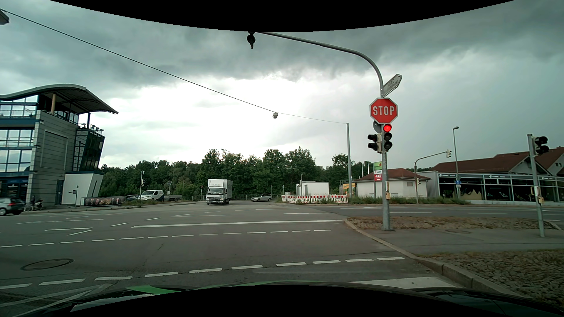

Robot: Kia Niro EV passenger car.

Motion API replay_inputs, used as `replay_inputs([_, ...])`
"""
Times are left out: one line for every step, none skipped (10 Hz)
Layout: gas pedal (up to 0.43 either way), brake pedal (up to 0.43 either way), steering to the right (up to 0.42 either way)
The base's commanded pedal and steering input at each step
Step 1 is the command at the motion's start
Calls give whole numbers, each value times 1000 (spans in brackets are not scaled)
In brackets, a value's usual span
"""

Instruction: Follow the waypoints while adhering to traffic rules and regulations

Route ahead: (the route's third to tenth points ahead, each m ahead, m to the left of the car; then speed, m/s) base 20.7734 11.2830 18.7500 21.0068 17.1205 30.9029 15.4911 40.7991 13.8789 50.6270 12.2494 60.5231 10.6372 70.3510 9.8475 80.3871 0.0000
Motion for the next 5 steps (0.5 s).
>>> replay_inputs([0,329,-95])
replay_inputs([0,329,-95])
replay_inputs([0,329,-95])
replay_inputs([0,329,-95])
replay_inputs([0,329,-94])
